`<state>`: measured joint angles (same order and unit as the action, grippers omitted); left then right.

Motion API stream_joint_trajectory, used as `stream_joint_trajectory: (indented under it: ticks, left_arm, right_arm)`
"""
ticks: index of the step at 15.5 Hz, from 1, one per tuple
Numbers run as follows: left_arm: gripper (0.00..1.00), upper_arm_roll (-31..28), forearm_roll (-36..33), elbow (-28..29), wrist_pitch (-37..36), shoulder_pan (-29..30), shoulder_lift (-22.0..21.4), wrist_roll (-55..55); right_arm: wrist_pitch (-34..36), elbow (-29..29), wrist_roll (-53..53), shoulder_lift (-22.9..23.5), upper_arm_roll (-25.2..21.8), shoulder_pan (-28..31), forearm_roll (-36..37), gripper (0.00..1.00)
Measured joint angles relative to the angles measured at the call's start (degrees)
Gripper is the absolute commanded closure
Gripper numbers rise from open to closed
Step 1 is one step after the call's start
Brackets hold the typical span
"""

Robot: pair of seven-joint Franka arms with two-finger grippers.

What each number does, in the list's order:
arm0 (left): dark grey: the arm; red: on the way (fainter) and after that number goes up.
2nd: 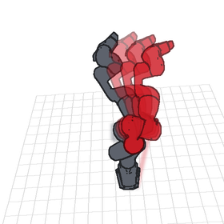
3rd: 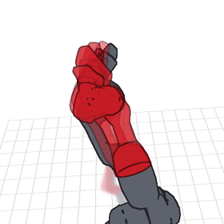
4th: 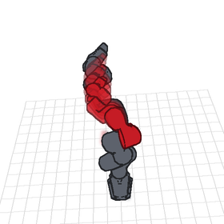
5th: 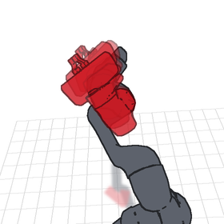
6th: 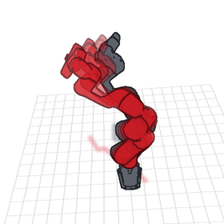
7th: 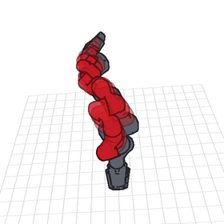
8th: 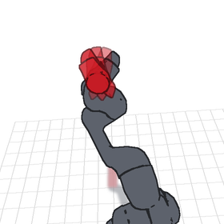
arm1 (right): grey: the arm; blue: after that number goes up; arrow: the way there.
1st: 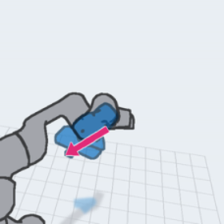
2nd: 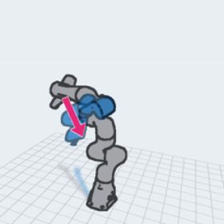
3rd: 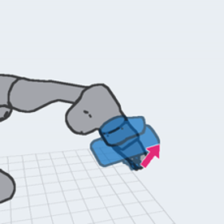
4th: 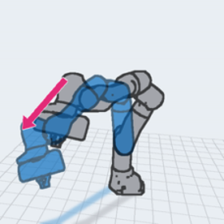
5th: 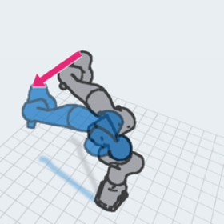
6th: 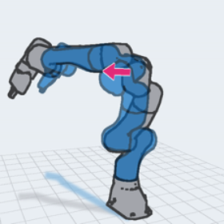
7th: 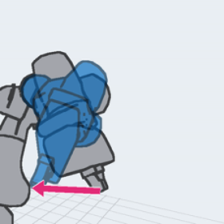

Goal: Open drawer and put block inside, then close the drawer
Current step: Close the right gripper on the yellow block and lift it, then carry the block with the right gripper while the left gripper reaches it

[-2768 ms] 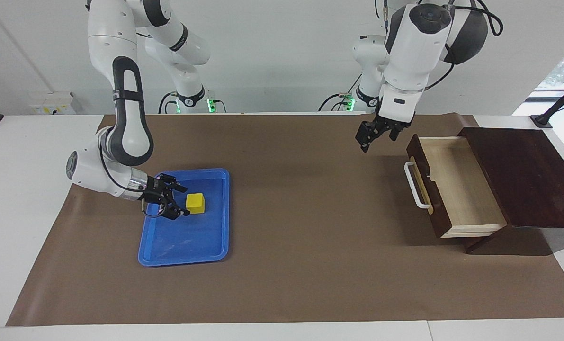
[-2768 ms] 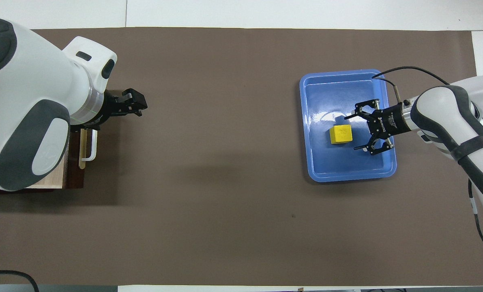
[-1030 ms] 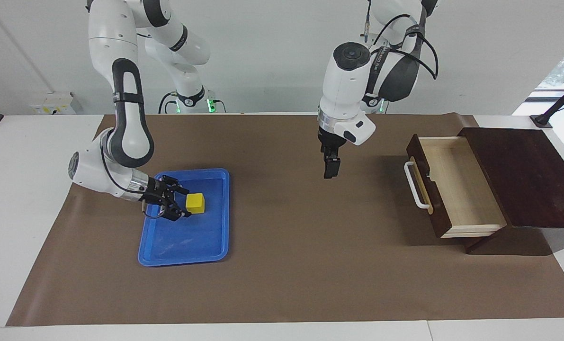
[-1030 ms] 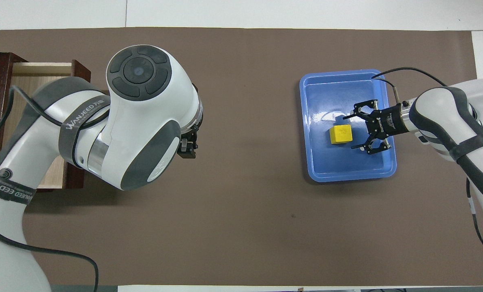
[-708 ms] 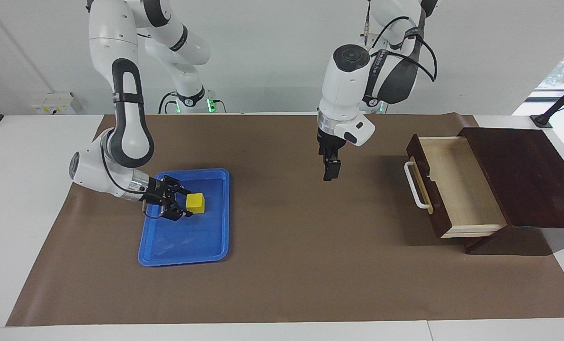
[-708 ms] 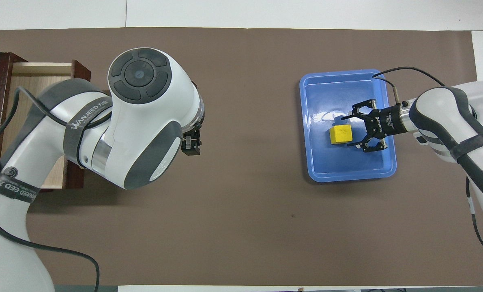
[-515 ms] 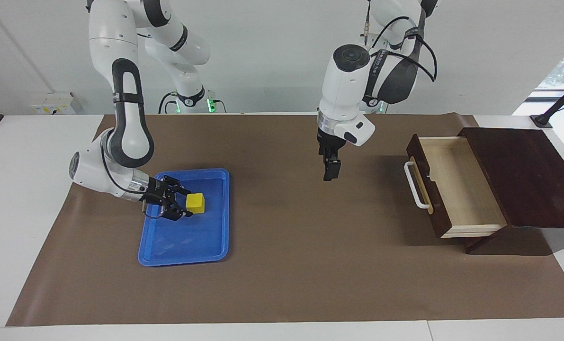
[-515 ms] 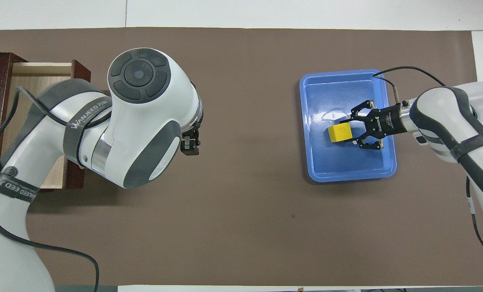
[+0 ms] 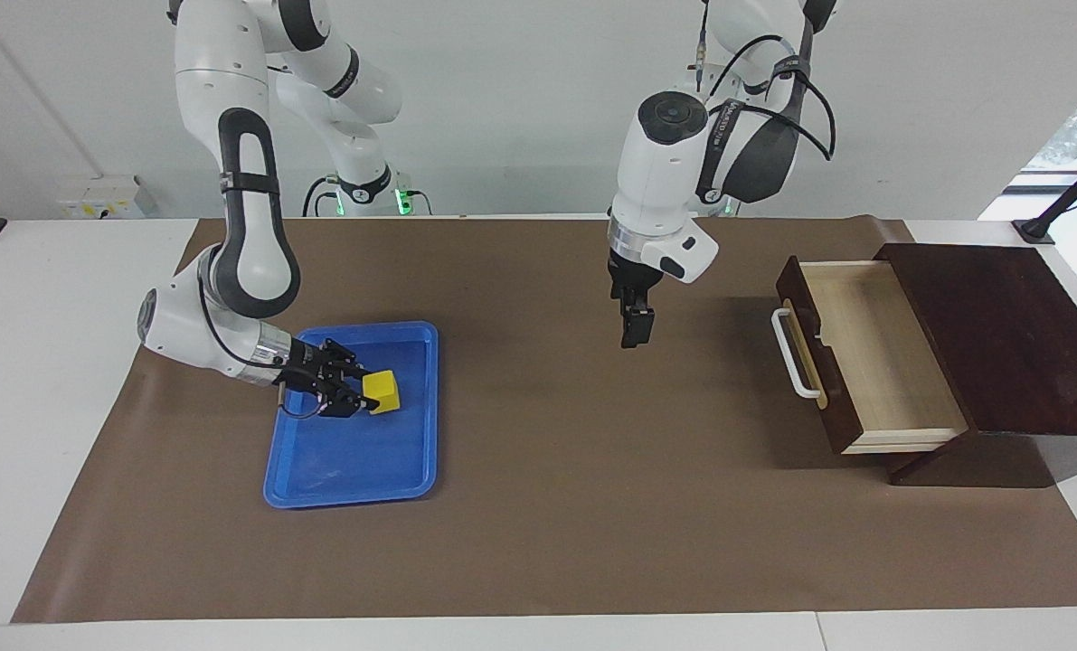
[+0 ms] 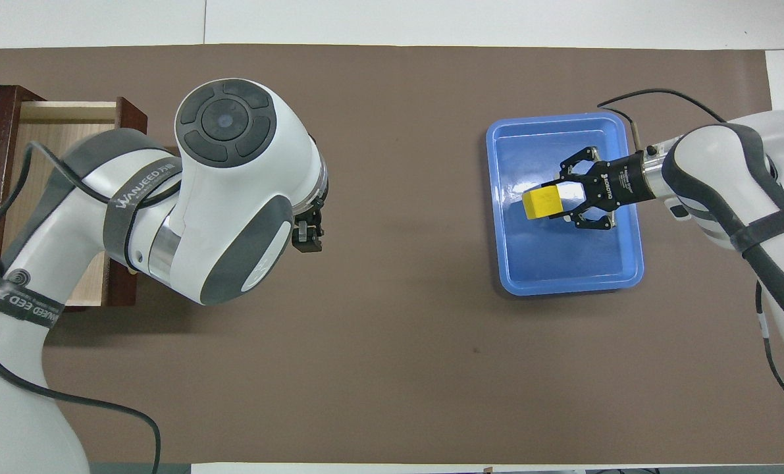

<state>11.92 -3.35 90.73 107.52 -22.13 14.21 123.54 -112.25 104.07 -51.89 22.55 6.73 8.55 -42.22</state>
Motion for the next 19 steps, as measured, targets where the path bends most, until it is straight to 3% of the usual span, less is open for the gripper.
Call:
stream_joint_trajectory:
  ticks: [4,10,19]
  left_arm:
    - [0.0,-0.12,0.0,0.13,0.19,0.02,0.0,0.14]
    - [0.0,-0.14,0.0,0.4,2.01,-0.08,0.13,5.04]
    - [0.0,0.26,0.0,-2.48,5.24,-3.93,5.14,11.65]
  right_arm:
    - [1.41,-5.73,-13.96,-2.72,0.14,-8.65,0.78,1.0]
    - [-7.5,-8.11,-33.08,-4.04,0.21,-23.12,1.07,1.0]
    - [-8.98,-8.11,-38.17,-3.96,0.11,-25.6,1.08,1.0]
